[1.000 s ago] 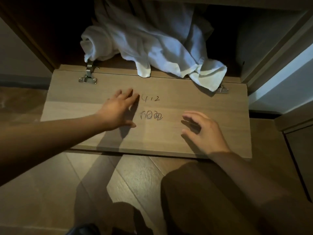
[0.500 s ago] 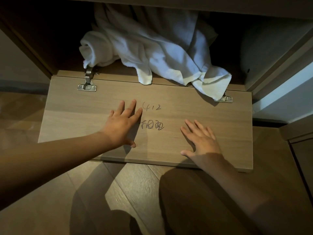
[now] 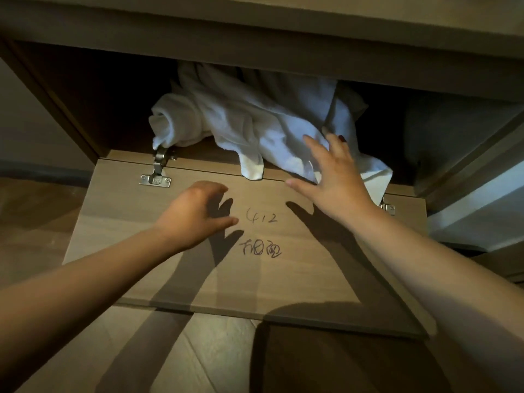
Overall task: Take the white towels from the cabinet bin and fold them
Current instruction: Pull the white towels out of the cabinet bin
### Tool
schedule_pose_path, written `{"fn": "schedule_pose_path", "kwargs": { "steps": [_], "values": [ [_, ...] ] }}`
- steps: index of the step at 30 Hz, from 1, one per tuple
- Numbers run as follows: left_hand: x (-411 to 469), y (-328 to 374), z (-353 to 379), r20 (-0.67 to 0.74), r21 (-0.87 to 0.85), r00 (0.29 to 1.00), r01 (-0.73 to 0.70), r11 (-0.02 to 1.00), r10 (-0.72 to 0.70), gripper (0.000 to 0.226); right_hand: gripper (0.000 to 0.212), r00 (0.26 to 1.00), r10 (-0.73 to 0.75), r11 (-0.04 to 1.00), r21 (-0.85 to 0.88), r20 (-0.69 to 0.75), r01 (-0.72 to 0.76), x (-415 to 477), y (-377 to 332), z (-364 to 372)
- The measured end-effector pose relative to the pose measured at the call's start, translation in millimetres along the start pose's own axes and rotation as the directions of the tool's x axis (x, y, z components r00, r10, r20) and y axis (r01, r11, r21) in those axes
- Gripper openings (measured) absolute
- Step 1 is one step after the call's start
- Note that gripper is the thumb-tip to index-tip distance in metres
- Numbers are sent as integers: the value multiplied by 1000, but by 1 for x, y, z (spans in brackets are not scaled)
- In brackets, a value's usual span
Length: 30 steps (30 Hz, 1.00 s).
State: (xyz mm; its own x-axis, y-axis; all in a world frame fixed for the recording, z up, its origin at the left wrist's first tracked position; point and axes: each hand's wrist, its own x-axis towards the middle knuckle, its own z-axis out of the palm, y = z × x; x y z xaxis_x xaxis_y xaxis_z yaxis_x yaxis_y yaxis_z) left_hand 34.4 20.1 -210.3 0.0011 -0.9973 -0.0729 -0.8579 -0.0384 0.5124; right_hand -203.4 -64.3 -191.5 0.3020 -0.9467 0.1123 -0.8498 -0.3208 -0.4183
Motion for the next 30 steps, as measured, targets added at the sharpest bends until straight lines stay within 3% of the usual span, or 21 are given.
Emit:
{"fn": "schedule_pose_path", "kwargs": {
  "steps": [3, 5, 13, 17, 21, 23, 26, 30],
  "values": [
    [14, -6, -14, -78, -58, 995, 57, 997, -62, 60, 102, 992, 125, 982, -148, 25, -120, 42, -7, 17],
    [19, -12, -18, -107, -111, 988, 96, 989, -108, 57, 109, 979, 197, 969, -159, 48, -188, 59, -9, 30],
    [18, -41, -13, -44, -251, 986, 148, 957, -164, 57, 105, 946, 293, 926, -287, 139, -245, 68, -39, 66],
    [19, -47, -20, -62, -290, 978, 173, 941, -199, 56, 75, 951, 296, 919, -298, 86, -259, 77, -47, 71],
    [16, -44, -23, -84, -298, 977, 163, 940, -196, 52, 47, 972, 222, 968, -138, 75, -210, 81, -38, 74],
    [14, -43, -25, -93, -299, 978, 150, 942, -185, 51, 35, 990, 142, 987, -78, -10, -142, 71, -38, 74],
    [13, -39, -27, -121, -303, 977, 134, 944, -178, 53, 33, 998, 50, 993, -102, -47, -55, 48, -39, 72],
    [13, -29, -25, -181, -301, 965, 128, 945, -189, 65, 29, 998, 46, 998, -28, -40, -47, 23, -34, 54]
  ]
}}
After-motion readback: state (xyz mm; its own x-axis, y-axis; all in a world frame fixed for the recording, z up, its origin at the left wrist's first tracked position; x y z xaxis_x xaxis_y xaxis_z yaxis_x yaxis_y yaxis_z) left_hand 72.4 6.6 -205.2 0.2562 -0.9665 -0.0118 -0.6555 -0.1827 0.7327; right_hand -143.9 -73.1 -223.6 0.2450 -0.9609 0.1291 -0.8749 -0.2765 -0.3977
